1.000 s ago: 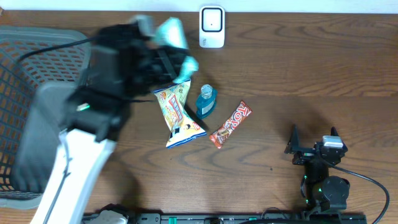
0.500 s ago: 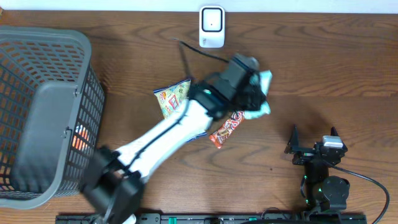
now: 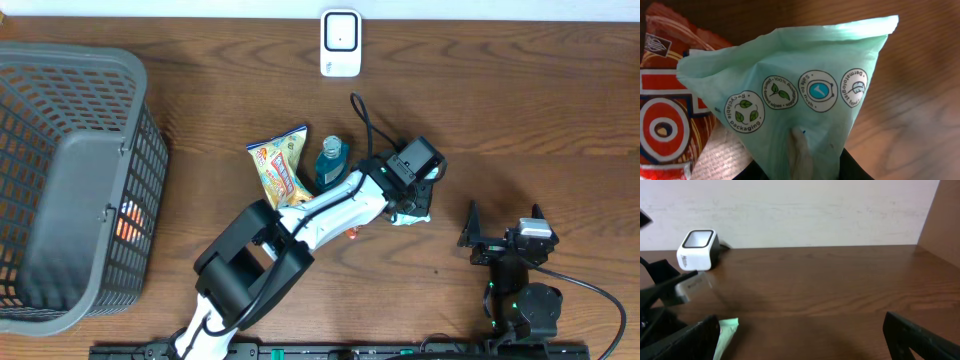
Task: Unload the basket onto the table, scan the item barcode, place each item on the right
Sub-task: 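Lift the green wipes pack and carry it toward the scanner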
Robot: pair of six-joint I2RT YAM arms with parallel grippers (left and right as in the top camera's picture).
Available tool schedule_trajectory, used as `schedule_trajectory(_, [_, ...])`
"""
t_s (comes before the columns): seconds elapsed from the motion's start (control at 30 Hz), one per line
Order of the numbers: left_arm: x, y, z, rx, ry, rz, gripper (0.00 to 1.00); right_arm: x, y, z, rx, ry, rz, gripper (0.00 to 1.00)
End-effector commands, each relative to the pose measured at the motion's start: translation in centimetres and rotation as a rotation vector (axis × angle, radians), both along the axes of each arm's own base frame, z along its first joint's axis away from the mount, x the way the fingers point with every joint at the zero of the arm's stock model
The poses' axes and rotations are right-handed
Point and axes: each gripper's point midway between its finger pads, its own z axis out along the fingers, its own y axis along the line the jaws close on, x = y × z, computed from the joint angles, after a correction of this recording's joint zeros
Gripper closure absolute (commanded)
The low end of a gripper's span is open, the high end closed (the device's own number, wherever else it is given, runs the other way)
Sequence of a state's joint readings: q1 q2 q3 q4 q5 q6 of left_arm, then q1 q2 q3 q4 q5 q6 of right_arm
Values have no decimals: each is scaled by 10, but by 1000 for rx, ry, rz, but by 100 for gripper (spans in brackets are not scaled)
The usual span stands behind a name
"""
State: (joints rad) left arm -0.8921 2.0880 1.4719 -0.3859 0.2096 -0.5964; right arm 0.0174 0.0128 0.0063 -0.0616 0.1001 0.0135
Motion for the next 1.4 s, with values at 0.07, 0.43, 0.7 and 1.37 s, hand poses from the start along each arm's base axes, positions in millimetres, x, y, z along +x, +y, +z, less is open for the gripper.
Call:
schedule_trajectory(0.07, [11,8,1,65,-97,-45,78,0,3,-1,-11,3,13,1])
schedule_trajectory(0.43, [38,58,-8,342,-276,-5,77,0,3,-1,-11,2,13,1])
schedule_trajectory(0.7, [53,74,-2,430,-364,45,72,0,3,-1,-11,2,13,1])
schedule_trajectory(1.37, [15,36,1,287,-266,-133,46,0,3,-1,-11,2,13,1])
